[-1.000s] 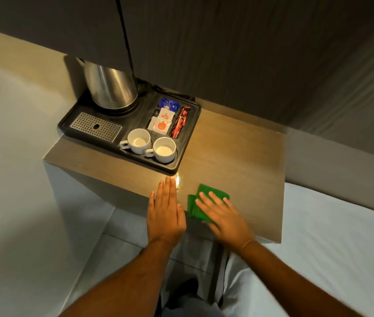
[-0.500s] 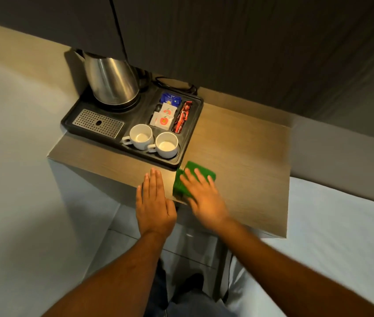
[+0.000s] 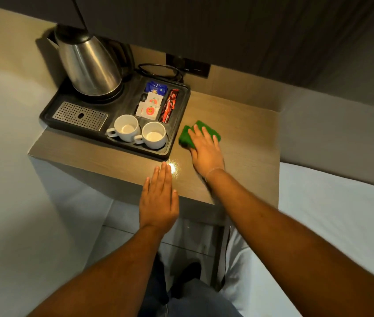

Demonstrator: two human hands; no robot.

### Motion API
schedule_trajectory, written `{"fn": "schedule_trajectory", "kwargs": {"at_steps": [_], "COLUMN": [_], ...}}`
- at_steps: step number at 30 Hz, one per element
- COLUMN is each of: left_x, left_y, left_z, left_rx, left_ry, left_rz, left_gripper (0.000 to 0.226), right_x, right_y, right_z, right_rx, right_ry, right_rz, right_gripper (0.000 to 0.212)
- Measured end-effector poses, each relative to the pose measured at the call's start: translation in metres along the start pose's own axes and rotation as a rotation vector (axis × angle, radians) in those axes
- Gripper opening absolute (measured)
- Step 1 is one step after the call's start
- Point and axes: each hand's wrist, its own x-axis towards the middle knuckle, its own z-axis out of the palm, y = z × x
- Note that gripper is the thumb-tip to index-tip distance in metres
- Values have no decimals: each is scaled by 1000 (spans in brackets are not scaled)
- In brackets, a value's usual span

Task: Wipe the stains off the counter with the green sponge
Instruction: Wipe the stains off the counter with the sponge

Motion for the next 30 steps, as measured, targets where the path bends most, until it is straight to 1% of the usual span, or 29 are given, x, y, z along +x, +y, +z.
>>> {"fn": "schedule_trajectory", "kwargs": {"at_steps": [2,4,6,8,9,12,14,16,18,20,21,22,24,26,28,30], "left_x": [-3,-3,0,5,9,16,18,18,16,13,11,8,4,2,0,0], "left_y": [-1,-9,-21,-33,-38,-37,-27,-13,1,13,15,18,19,19,19,20], "left_z": [8,14,13,11,9,7,8,11,14,18,19,21,23,24,22,18], "left_rx": [26,85,170,210,204,158,120,66,16,-3,-6,-10,-14,-13,-14,-18], "left_ry": [-13,-34,-65,-62,-50,-26,-36,-55,-58,-45,-45,-49,-64,-96,-114,-115], "left_rz": [57,129,255,328,318,215,185,145,72,10,-6,-13,-10,13,42,51], "left_gripper": [74,75,75,75,75,75,75,75,74,73,72,71,72,73,72,72], "right_x": [35,64,82,83,75,34,8,-20,-58,-112,-141,-167,-203,-214,-202,-165], "right_y": [-1,4,26,61,82,136,136,105,64,27,17,18,42,78,108,126], "right_z": [-11,-22,-36,-49,-55,-70,-68,-51,-20,17,31,40,39,20,-6,-29], "right_rx": [11,-8,-58,-81,-68,-16,-14,-7,17,-6,-26,-36,-29,-18,15,36], "right_ry": [2,-26,-52,-37,-12,55,51,66,46,-26,-61,-61,-12,19,32,85], "right_rz": [43,43,30,97,174,419,486,429,246,25,-47,-73,6,163,312,400], "right_gripper": [59,59,60,60,59,58,57,57,58,68,72,74,76,70,60,54]}}
